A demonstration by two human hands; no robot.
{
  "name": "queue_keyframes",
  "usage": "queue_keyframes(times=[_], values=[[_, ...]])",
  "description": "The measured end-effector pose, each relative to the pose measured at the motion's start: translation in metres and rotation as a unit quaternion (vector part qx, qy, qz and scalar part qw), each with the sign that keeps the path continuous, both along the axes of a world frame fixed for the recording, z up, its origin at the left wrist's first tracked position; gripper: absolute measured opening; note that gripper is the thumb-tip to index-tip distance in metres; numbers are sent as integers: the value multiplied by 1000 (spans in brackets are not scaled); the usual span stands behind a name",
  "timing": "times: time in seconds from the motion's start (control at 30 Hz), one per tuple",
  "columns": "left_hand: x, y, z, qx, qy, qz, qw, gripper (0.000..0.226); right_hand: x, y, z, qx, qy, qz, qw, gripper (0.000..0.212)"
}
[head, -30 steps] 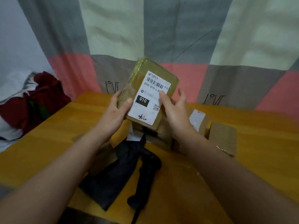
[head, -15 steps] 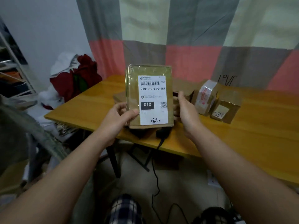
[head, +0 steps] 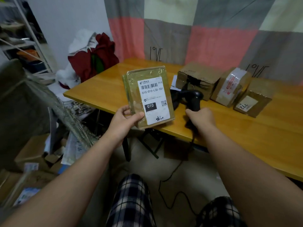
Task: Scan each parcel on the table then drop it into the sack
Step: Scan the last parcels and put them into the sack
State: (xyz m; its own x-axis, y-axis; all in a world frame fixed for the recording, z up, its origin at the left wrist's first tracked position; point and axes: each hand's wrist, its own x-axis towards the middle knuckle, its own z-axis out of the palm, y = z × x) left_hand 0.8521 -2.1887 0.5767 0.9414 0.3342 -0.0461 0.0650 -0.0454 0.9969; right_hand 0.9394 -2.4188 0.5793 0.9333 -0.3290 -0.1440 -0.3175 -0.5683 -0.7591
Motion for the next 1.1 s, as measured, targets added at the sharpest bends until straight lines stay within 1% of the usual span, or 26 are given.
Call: queue_keyframes(times=[0.03,0.1,0.17,0.2,0.23,0.3,0.33,0.37,0.43,0.53,0.57,0.63,0.8,0.87,1.0,1.1], values=[[1,0,-1,-2,0,1,1000,59,-7,-5,3,52,-39,-6,998,34],[2,-2,-5,-12,-8,1,1000,56,-28,-12,13,161,-132,9,978,33],[1,-6,-7,-17,-19,2,1000,52,-53,-17,24,202,-189,52,960,40],[0,-8,-8,-14,-22,2,1000,52,-65,-19,29,226,-206,81,949,40],[-2,-10,-10,-11,-23,1,1000,56,-78,-19,34,266,-214,111,934,35],[-5,-15,-13,6,-21,-2,1000,59,-98,-18,43,342,-205,158,903,20],[-7,-17,-13,13,-21,-1,1000,57,-104,-17,45,352,-194,172,900,14],[-8,-19,-15,14,-22,2,1000,55,-109,-16,46,341,-180,184,904,11],[-9,-22,-16,21,-29,14,999,52,-115,-14,47,285,-161,208,922,8],[-10,-22,-16,30,-28,12,999,50,-121,-8,44,208,-157,238,936,11],[-10,-21,-17,33,-27,7,999,54,-123,-6,42,193,-161,242,937,13],[-11,-19,-18,39,-24,-1,999,59,-125,-2,41,175,-179,245,937,14],[-10,-20,-16,43,-26,1,999,53,-126,2,40,130,-212,233,940,20],[-10,-19,-16,46,-27,3,999,54,-126,3,39,116,-218,233,941,20],[-9,-18,-17,42,-25,3,999,59,-127,1,36,99,-219,236,942,19],[-10,-19,-17,48,-25,3,999,60,-128,-1,35,103,-226,242,938,17]])
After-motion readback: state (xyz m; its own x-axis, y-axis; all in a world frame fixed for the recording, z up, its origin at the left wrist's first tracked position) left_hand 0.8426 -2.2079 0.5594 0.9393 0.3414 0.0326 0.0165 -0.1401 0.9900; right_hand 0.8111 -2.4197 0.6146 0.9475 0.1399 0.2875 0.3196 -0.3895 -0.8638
